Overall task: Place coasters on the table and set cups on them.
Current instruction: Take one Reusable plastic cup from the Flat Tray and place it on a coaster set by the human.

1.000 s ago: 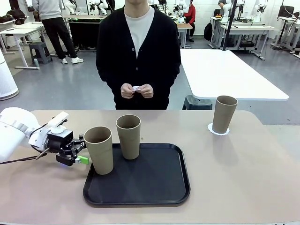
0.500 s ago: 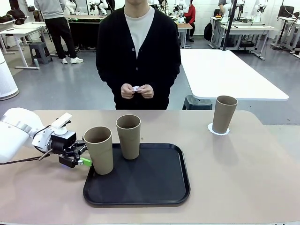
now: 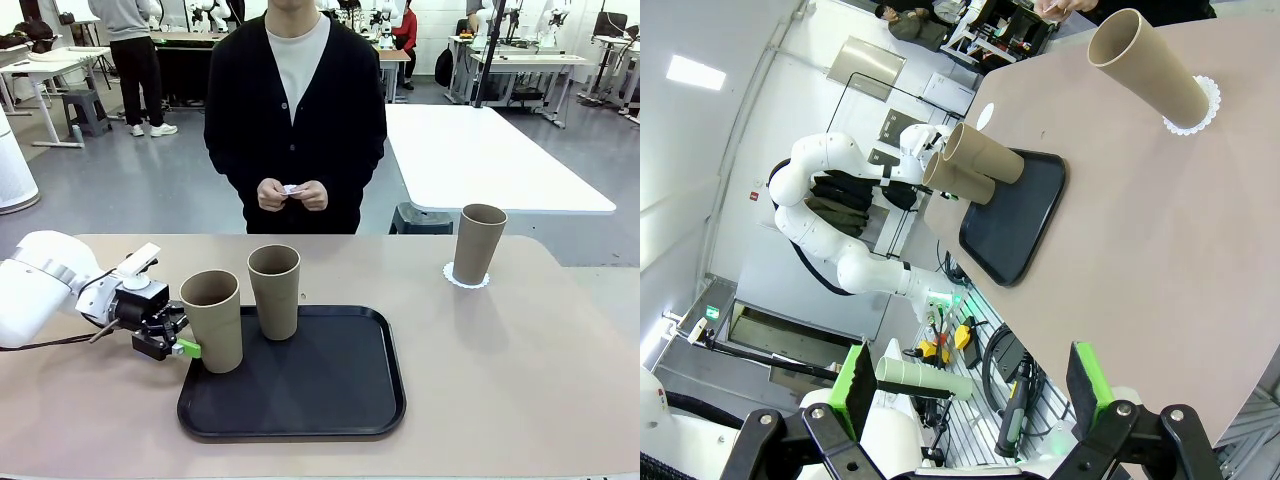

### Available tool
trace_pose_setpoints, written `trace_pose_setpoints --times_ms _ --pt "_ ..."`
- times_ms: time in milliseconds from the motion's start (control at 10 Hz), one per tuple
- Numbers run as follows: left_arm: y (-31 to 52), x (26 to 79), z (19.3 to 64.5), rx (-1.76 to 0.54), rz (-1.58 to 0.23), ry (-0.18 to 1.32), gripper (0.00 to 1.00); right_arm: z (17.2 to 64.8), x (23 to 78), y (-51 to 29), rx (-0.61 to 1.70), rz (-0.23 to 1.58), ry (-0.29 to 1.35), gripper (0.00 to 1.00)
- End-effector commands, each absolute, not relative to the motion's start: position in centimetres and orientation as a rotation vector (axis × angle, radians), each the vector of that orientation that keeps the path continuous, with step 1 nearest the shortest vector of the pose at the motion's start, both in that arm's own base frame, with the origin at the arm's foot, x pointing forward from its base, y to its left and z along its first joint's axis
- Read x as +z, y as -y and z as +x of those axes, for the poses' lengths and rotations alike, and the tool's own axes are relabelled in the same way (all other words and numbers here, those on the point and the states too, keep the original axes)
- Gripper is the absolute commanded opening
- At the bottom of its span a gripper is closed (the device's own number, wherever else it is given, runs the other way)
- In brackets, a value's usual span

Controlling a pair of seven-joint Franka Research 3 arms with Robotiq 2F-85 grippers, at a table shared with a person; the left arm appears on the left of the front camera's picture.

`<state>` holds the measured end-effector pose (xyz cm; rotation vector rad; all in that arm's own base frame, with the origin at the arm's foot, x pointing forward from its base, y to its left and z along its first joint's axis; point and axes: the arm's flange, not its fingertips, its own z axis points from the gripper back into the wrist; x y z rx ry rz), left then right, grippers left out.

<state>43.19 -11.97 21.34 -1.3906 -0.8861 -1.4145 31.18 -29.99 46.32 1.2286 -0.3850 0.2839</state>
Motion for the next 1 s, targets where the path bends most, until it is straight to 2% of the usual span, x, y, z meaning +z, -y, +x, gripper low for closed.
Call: trace_pose_setpoints --times_ms 0,900 --pt "12.9 20.6 43.2 -1.46 -1.381 0.906 1.0 31.1 46.3 30.0 0.291 1.232 0.389 1.0" --pt "14.5 19.9 43.4 -1.467 -1.409 0.894 1.0 31.1 46.3 30.0 0.291 1.232 0.389 1.0"
